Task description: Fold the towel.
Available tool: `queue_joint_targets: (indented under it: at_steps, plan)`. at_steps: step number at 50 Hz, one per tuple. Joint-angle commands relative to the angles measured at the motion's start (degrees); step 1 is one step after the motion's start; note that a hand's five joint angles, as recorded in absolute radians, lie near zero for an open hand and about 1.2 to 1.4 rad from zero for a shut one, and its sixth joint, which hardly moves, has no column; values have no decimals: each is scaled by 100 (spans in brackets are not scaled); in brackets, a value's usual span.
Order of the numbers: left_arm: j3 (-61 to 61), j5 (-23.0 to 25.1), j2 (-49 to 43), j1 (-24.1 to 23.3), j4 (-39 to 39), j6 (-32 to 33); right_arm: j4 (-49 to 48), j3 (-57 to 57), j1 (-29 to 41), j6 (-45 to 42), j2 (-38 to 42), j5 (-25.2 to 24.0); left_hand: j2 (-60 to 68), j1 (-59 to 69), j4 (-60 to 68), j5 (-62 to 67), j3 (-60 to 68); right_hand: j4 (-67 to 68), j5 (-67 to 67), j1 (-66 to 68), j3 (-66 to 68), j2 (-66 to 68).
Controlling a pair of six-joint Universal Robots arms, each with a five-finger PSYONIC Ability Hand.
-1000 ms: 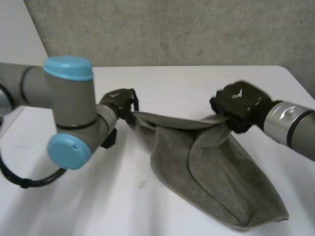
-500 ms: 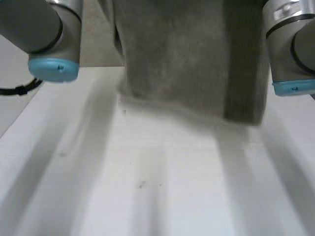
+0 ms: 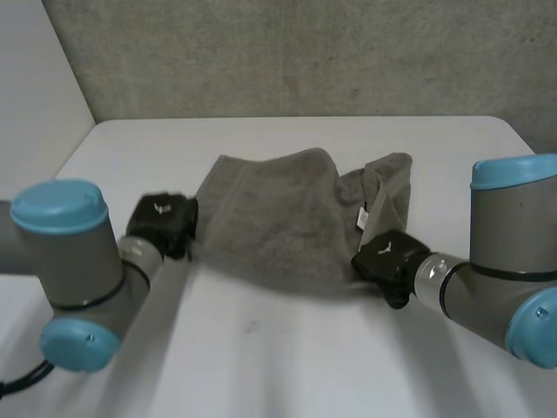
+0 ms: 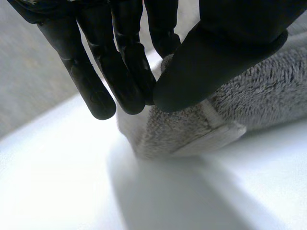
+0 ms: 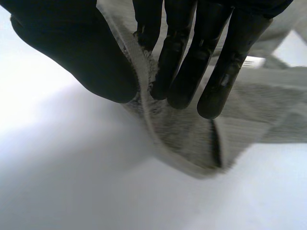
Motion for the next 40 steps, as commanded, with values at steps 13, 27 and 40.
queue_joint_targets:
  at_steps: [13,27,40]
  plan:
    - [-372,9,702,-55,-137,243,-213,89,-354,1075,-627,-403,-2407,-2327,-2401,-2372,-2394,-5003,-4905,-3836,-4998,-4972]
    - [-837,-26,982,-38,-322,234,-196,-588,-469,-1025,-592,-878,-3182,-3102,-3176,-3147,-3169,-5023,-4925,-3857,-5019,-4992]
    - [-1277,-44,1273,-29,-331,155,-257,-1229,-433,-3107,698,-1229,-4091,-4011,-4085,-4056,-4078,-4217,-4120,-3051,-4213,-4187]
